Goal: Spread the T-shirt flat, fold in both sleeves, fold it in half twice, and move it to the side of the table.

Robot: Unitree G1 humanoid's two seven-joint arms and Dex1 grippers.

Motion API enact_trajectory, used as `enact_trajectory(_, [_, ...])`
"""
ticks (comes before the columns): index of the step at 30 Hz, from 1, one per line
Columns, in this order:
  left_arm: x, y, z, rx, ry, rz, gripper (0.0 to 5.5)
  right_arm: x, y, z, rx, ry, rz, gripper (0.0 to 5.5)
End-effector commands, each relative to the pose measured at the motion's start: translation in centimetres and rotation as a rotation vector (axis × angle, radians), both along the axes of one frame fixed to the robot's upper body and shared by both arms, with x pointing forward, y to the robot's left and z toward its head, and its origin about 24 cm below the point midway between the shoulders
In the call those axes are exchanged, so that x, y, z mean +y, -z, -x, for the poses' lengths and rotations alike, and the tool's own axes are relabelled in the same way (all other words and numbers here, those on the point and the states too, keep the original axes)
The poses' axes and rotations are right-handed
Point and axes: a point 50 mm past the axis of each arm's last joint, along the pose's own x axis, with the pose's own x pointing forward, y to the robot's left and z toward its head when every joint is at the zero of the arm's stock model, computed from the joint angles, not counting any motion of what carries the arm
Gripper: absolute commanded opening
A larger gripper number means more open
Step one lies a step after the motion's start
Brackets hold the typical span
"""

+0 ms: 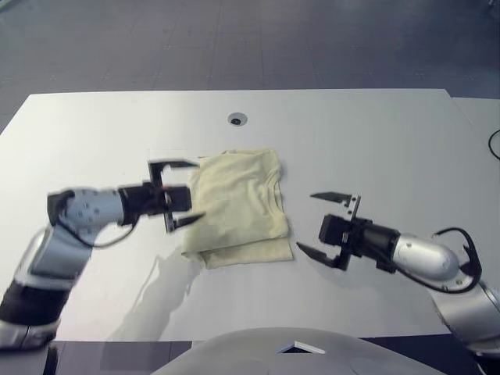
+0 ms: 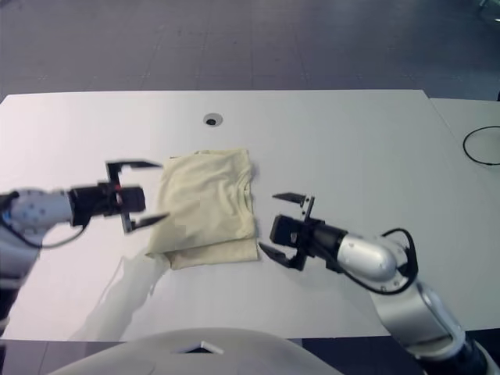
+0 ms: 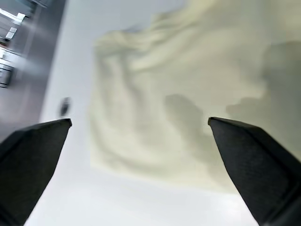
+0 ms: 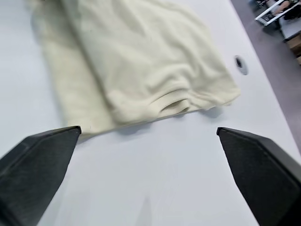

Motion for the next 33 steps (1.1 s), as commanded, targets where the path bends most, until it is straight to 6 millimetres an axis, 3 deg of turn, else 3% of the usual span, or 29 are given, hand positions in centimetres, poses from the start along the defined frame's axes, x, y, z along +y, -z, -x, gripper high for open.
enact_trajectory(1, [0.5,-2.3,3.5,0.170,0.124,-0.107,5.40,0.2,1.6,4.7,0.088,-0.083,0.087,5.38])
enact_trajectory(5, [0.3,-1.7,4.3,0.241,0.168,-0.129,5.40,0.4,2.5,5.5,0.085,-0.075,0.135,5.38])
enact_trajectory(10, [0.2,1.8,4.9,0.098,0.120,-0.247,5.40,0.7,3.9,4.5,0.022,-0.098,0.187,5.38])
enact_trajectory(17, [0.0,5.9,6.6,0.084,-0.004,-0.278,5.40,0.7,5.5,3.0,-0.033,-0.167,0.258,5.38])
enact_trajectory(24, [-0.8,7.8,5.8,0.062,-0.065,-0.295,5.40,0.7,6.9,1.1,-0.085,-0.217,0.319,5.38])
enact_trajectory(33, [0.6,9.4,5.6,0.128,-0.136,-0.368,5.40,1.4,7.8,-2.2,-0.161,-0.257,0.346,5.38])
